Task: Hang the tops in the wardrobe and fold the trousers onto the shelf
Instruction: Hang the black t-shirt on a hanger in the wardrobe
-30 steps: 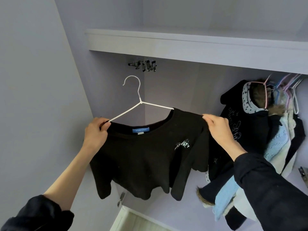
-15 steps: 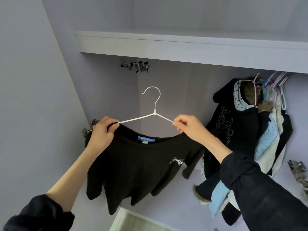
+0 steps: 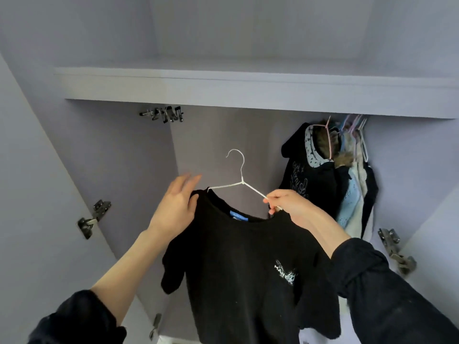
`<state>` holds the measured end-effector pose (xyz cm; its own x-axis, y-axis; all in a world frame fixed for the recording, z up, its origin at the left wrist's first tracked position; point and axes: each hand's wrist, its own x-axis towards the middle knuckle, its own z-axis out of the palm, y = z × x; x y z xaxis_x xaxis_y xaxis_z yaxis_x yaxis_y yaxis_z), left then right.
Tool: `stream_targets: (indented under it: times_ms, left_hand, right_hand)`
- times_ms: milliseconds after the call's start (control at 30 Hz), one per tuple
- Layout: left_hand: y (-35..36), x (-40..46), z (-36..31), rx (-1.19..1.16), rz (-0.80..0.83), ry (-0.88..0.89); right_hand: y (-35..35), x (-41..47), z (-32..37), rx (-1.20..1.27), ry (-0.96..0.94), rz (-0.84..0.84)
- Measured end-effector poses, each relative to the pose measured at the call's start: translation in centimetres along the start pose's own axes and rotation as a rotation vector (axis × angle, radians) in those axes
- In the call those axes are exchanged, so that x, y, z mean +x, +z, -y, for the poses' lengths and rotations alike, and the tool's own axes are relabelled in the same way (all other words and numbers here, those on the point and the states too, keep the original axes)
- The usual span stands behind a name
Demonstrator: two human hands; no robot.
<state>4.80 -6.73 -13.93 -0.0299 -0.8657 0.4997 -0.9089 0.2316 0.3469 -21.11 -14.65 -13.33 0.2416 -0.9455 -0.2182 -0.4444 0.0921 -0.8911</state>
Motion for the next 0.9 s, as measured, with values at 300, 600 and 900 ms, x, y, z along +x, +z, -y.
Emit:
stream_targets:
  times_ms: [300, 600, 900]
  left_hand:
    - [-1.8, 9.4, -7.3, 0.517, -0.335, 0.451]
    - [-0.5, 12.8, -7.3, 0.584, -0.315, 0.375]
    - [0.3, 13.2, -6.8, 0.598, -0.357, 0.388]
  right_hand:
    - [-4.4, 2.2, -0.5, 0.557, 0.029, -0.120]
    - [-9.5, 7.3, 1.9, 0.805, -0.053, -0.242]
    - [-12.4, 11.7, 3.0, 0.885, -0.032, -0.332]
